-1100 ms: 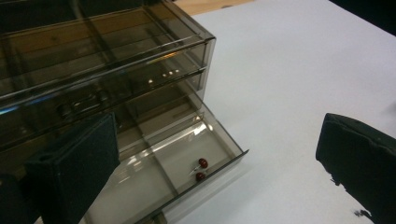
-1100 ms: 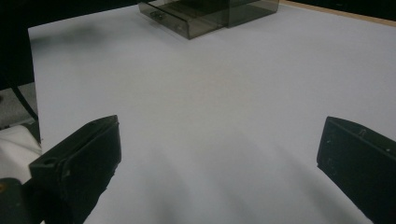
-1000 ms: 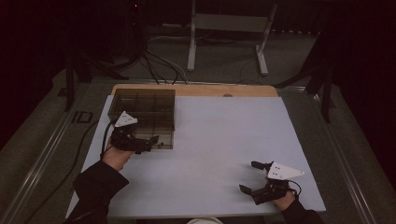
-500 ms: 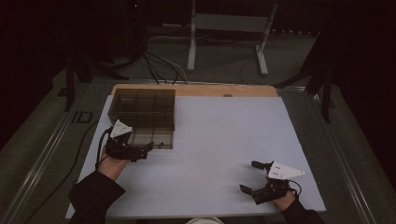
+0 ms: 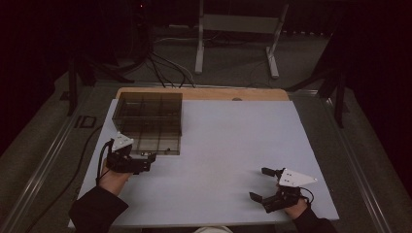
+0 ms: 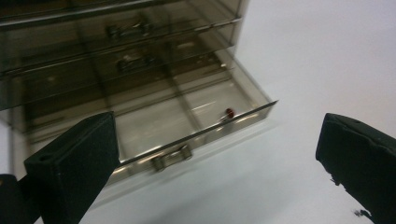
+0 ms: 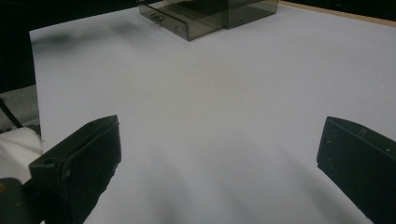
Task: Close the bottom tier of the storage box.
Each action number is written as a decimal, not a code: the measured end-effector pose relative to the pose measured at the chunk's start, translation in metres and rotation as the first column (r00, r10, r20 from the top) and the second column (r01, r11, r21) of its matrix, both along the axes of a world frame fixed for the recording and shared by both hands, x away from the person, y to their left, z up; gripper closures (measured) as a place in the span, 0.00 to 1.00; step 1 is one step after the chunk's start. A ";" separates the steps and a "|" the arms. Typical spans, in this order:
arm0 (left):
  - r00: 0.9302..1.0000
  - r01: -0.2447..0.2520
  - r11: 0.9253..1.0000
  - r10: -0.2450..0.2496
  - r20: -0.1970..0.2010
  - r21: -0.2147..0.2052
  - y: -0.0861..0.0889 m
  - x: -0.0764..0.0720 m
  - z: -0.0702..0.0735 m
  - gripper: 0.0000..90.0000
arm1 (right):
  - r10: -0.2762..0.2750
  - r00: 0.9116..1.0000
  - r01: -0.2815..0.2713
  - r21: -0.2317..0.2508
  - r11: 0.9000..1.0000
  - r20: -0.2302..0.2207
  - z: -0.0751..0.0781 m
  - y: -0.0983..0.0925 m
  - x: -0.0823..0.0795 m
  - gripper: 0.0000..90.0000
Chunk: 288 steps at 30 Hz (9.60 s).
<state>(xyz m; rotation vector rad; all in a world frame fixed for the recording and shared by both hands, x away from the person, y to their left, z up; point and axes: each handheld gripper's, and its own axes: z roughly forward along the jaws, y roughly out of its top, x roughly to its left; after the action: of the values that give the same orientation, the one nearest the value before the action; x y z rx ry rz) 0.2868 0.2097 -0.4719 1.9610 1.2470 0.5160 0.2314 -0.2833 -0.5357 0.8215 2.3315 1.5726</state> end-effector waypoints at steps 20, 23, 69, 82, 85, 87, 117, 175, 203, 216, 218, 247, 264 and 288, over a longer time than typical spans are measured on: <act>0.995 -0.087 0.996 0.087 -0.041 0.017 0.015 -0.015 -0.022 0.01 | 0.001 1.000 -0.001 -0.006 1.000 -0.001 -0.001 0.000 0.000 0.00; 0.994 -0.098 0.995 0.099 -0.050 0.018 0.018 -0.016 -0.026 0.01 | 0.003 1.000 -0.003 -0.006 1.000 0.002 0.000 0.000 0.000 0.00; 0.990 -0.116 0.990 0.121 -0.074 0.075 0.028 -0.008 -0.057 0.87 | -0.003 1.000 0.003 -0.008 1.000 0.001 0.000 0.000 0.000 0.00; 0.995 -0.071 0.993 0.076 -0.059 0.090 0.026 -0.003 -0.056 1.00 | 0.000 1.000 0.000 0.000 1.000 -0.004 0.000 -0.001 0.000 0.00; 0.996 -0.072 0.994 0.077 -0.054 0.087 0.025 0.000 -0.057 1.00 | 0.002 1.000 -0.002 -0.003 1.000 -0.004 0.000 -0.001 0.000 0.00; 0.996 -0.072 0.993 0.076 -0.042 0.089 0.024 0.002 -0.056 1.00 | 0.001 1.000 -0.001 -0.003 1.000 -0.004 0.000 -0.001 0.000 0.00; 0.995 -0.068 0.988 0.076 -0.057 0.139 0.020 0.017 -0.066 1.00 | 0.003 1.000 -0.003 0.001 1.000 0.000 0.001 -0.001 -0.001 0.00; 0.993 -0.091 0.989 0.100 -0.068 0.119 0.024 0.035 -0.067 1.00 | 0.002 1.000 -0.002 0.004 1.000 0.002 0.001 -0.002 -0.001 0.00; 0.992 -0.099 0.989 0.107 -0.071 0.109 0.026 0.043 -0.067 1.00 | -0.003 1.000 0.003 0.006 1.000 0.002 0.001 -0.002 -0.001 0.00; 0.992 -0.097 0.990 0.104 -0.072 0.103 0.023 0.048 -0.068 1.00 | -0.004 1.000 0.004 0.006 1.000 0.000 0.001 -0.002 0.000 0.00; 0.992 -0.095 0.990 0.103 -0.072 0.107 0.022 0.049 -0.068 1.00 | -0.004 1.000 0.004 0.007 1.000 0.000 0.001 -0.002 -0.001 0.00; 0.993 -0.112 0.989 0.117 -0.037 0.099 0.017 0.063 -0.064 1.00 | -0.002 1.000 0.002 0.000 1.000 0.001 0.000 -0.001 -0.001 0.00; 0.991 -0.116 0.988 0.122 -0.048 0.104 0.016 0.073 -0.066 1.00 | -0.004 1.000 0.004 0.000 1.000 0.000 0.000 -0.001 -0.001 0.00; 0.989 -0.134 0.985 0.140 -0.052 0.106 0.013 0.090 -0.064 1.00 | -0.009 1.000 0.009 0.007 1.000 -0.007 -0.001 -0.002 0.000 0.00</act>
<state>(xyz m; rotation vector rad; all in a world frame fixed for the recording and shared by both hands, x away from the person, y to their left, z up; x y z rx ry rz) 0.3770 0.2223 -0.5358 1.9970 1.4251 0.6053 0.2317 -0.2849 -0.5367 0.8390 2.3250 1.5770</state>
